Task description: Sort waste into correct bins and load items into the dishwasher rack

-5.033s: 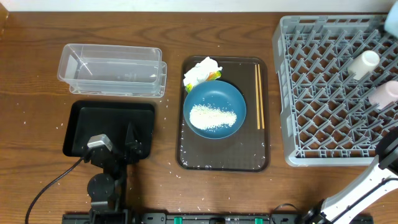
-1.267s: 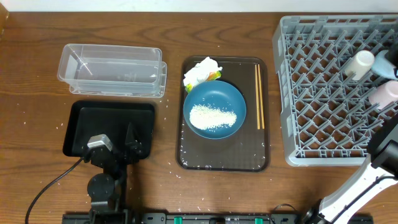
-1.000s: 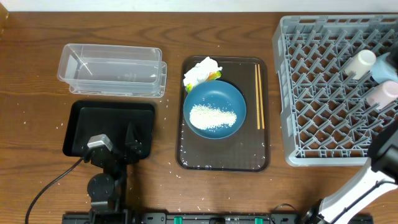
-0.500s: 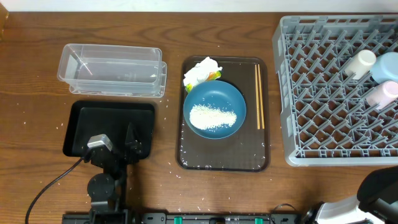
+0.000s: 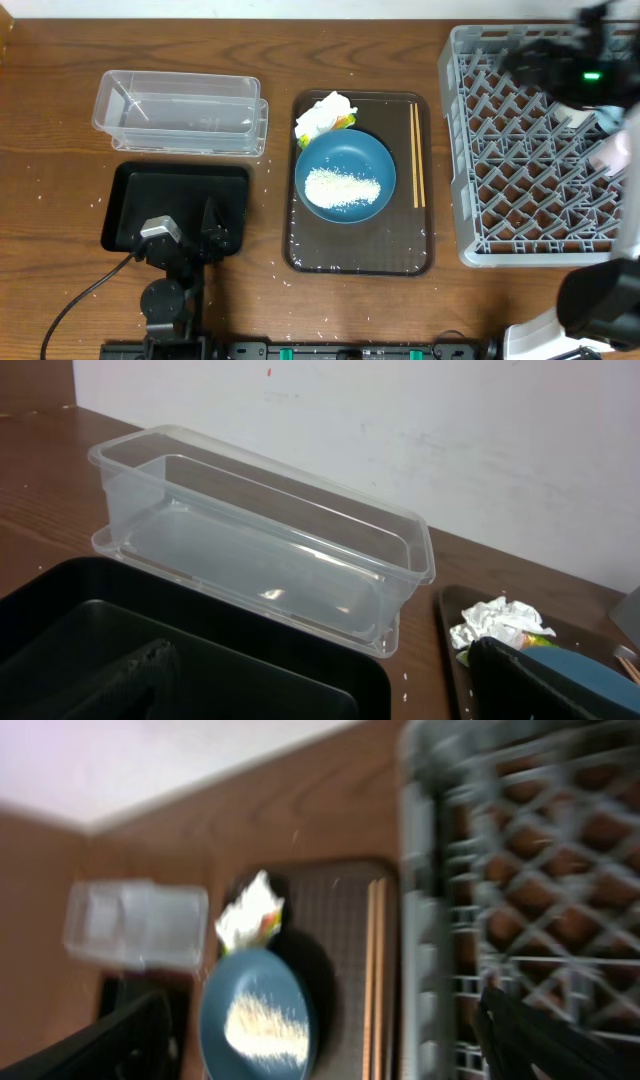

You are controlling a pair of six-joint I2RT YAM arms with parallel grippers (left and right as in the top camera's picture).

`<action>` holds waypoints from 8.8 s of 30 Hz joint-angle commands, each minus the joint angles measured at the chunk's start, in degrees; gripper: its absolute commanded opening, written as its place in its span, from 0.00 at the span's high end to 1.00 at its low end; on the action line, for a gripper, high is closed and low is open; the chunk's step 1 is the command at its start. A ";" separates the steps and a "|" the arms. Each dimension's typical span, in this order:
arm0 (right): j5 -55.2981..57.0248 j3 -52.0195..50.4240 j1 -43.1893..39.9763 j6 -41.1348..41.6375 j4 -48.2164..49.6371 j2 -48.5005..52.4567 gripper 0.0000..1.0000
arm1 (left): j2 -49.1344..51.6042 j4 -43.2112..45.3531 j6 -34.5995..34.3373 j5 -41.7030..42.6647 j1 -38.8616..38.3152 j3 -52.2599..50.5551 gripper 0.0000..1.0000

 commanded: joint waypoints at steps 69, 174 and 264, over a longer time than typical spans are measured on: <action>40.39 5.84 28.57 17.90 2.51 31.50 0.61 | -0.37 -1.86 0.98 -0.66 -0.24 -1.31 0.05; 41.38 -1.55 29.64 17.05 6.27 31.54 0.79 | 0.00 -1.84 0.98 -0.66 -0.24 -1.31 0.05; 35.76 12.46 25.18 1.16 -2.69 27.12 0.36 | 0.00 -1.84 0.98 -0.66 -0.24 -1.31 0.05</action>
